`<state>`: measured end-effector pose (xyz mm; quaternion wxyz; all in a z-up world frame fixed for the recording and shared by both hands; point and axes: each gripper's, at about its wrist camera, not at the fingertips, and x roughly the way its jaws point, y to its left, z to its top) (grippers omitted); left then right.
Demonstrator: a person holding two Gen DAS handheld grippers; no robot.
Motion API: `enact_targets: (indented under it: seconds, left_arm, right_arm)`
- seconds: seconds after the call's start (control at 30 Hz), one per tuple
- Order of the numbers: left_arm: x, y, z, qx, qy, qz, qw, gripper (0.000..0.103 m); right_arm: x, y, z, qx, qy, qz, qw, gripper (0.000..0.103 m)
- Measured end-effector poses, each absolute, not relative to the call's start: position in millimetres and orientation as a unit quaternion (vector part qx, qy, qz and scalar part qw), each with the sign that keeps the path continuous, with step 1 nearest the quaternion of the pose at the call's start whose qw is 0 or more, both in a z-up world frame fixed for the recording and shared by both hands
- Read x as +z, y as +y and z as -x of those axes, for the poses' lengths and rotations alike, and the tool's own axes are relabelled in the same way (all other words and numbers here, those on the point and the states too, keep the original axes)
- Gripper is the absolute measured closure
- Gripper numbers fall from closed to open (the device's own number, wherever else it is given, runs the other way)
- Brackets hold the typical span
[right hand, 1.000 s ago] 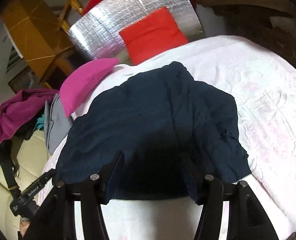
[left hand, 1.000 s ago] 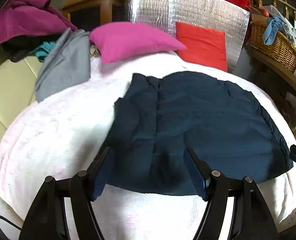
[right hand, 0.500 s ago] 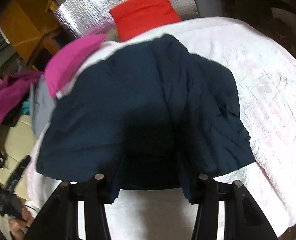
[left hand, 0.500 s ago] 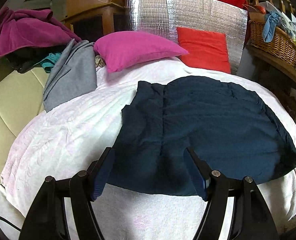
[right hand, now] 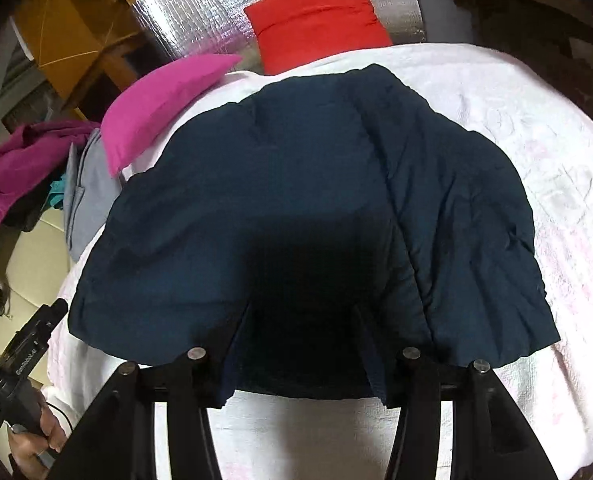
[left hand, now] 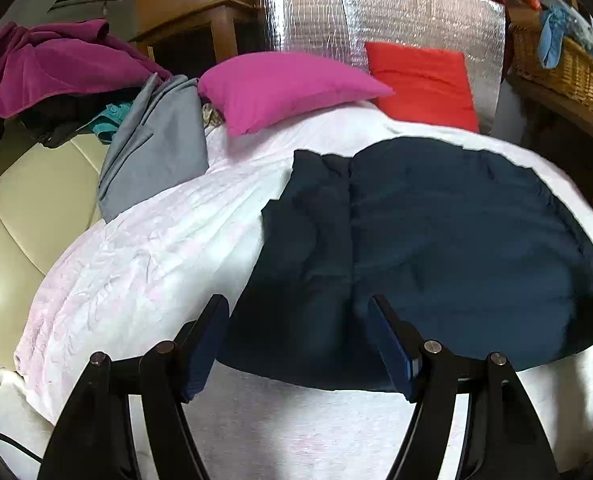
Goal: Fold large clothes
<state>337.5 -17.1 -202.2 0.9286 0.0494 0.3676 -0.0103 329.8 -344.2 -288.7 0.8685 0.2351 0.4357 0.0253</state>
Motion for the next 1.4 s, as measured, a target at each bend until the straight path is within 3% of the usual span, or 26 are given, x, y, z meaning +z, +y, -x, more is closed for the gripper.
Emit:
enact_targets:
  seconds: [0.27,0.5,0.83,0.9,0.97,1.13,1.23,1.27,1.3,1.4]
  left_arm:
    - [-211.4,4.4,-353.8,0.013,0.391,-0.025,0.920,0.031]
    - [-246.3,18.9,-381.8,0.009,0.460,0.024,0.888,0.026]
    - [-215.6,24.1,-367.9,0.018,0.403,0.016,0.915,0.026]
    - [-210.2,25.4,-367.1,0.021,0.392,0.016,0.919,0.026]
    - [-205.4,25.0,-366.2,0.022,0.382,0.014,0.924,0.026]
    - [-197.1,21.3,-363.3,0.019,0.364,0.002,0.931,0.026]
    - [-194.2,20.0,-358.9,0.016,0.357,0.002,0.934,0.026]
    - [-193.2,19.3,-358.4,0.015,0.353,0.001,0.936,0.026]
    - [-191.3,18.5,-357.3,0.015,0.347,-0.003,0.938,0.026]
    - [-187.9,16.5,-354.2,0.014,0.338,-0.008,0.941,0.026]
  right_arm:
    - [-273.5,-400.9,-307.5,-0.043,0.365,-0.299,0.881,0.048]
    - [-301.7,-410.3,-321.0,-0.058,0.421,-0.293,0.856,0.048]
    - [-275.1,-423.2,-297.9,-0.073,0.353,-0.297,0.884,0.048]
    - [-272.9,-424.6,-297.6,-0.090,0.350,-0.288,0.887,0.043]
    - [-269.0,-427.9,-295.9,-0.110,0.341,-0.270,0.893,0.028]
    - [-294.4,-428.5,-321.6,-0.089,0.409,-0.260,0.870,0.023]
    - [-298.1,-420.8,-328.9,-0.088,0.419,-0.229,0.874,0.040]
    - [-292.9,-418.0,-326.9,-0.093,0.412,-0.215,0.881,0.066]
    - [-285.2,-416.1,-322.4,-0.105,0.398,-0.197,0.890,0.074]
    - [-282.2,-424.7,-313.9,-0.111,0.386,-0.226,0.888,0.081]
